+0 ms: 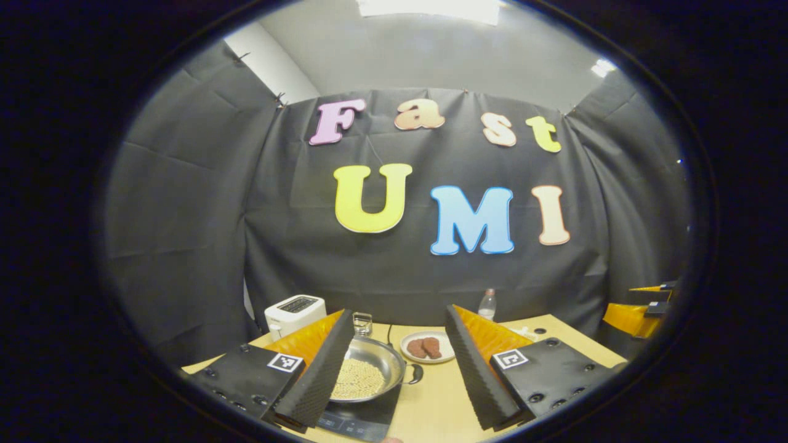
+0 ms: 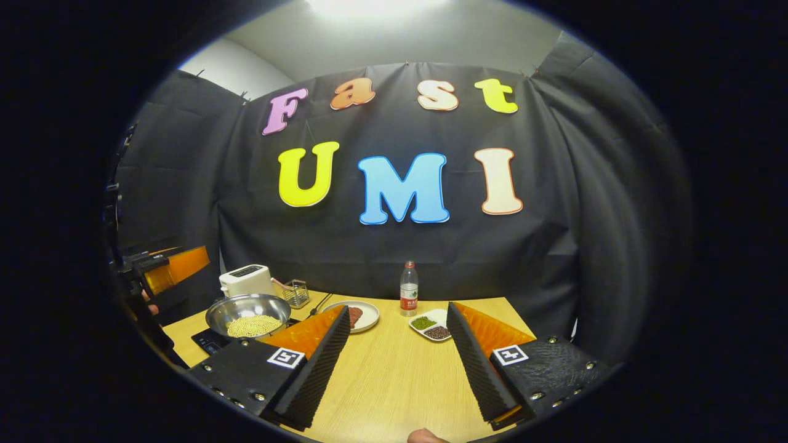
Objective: First push the handle of the pot to place it horizontally, then grasp the pot with both hands and set it on the induction cooktop.
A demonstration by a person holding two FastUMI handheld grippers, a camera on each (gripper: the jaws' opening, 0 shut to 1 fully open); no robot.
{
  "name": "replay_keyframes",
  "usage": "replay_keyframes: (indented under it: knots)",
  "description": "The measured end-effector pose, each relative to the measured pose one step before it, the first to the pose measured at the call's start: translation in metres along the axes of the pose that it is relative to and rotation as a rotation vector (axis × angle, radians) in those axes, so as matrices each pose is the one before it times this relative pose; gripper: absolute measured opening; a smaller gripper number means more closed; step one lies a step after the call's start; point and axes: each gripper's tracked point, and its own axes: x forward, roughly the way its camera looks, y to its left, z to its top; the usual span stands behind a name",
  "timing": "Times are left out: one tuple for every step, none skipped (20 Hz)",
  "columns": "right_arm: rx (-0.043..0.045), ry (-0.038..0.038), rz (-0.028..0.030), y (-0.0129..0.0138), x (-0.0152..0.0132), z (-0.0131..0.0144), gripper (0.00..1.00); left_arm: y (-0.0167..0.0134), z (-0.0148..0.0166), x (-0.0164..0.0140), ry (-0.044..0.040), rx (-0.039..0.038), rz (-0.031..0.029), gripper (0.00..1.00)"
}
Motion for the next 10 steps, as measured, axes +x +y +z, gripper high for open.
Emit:
replay_keyframes:
  knots:
    - [-0.01052,-0.00863,0.00225,-0.00452,-0.00815,0.00363,0.95,-0.00688,0.00651,-0.01127,-0.00973,-0.00393,-0.00777,0.96]
    - [-0.00958,-0.01601,0.00192,-0.00288,-0.0073,0.00481,0.96,-0.00617,0.00235,-0.00984,-0.00218,-0.00165,-0.00555,1.0]
    - [-0.00514,-0.01385,-0.00546,-0.00262,-0.006,0.00404,0.96,-0.00342,0.00223,-0.0097,-0.00306,0.00328,-0.00401,1.0]
    - [0.00065,-0.00347,-0.0003,0.00069,-0.00569,0.00064,0.95,-0.00169,0.00271,-0.008,0.00008,0.00554,0.00163,1.0]
    - [0.00458,0.00458,0.00632,0.00301,-0.00479,-0.00047,0.95,-0.00006,0.00259,-0.00813,-0.00448,0.00254,-0.00224,1.0]
    - [0.0047,0.0002,-0.00111,0.00157,-0.00408,0.00012,0.95,-0.00179,0.00298,-0.00622,-0.00691,-0.00123,-0.00677,0.97]
    - [0.00314,-0.00771,-0.0092,0.00023,-0.00256,0.00218,0.95,0.00046,0.00209,-0.00437,0.00023,0.00122,-0.00507,0.95]
    - [0.00517,-0.00521,-0.01334,-0.00075,-0.00148,0.00171,0.96,0.00238,-0.00026,-0.00514,0.00142,0.00503,-0.00262,0.92]
    - [0.01185,-0.00152,-0.00787,0.00141,-0.00157,0.00145,0.96,0.00395,0.00132,-0.0053,0.00051,0.00691,0.00004,0.94]
    - [0.01322,-0.0011,-0.00205,0.00356,-0.00086,0.00036,0.95,0.00244,0.00024,-0.00235,0.00158,0.00299,-0.00017,0.95]
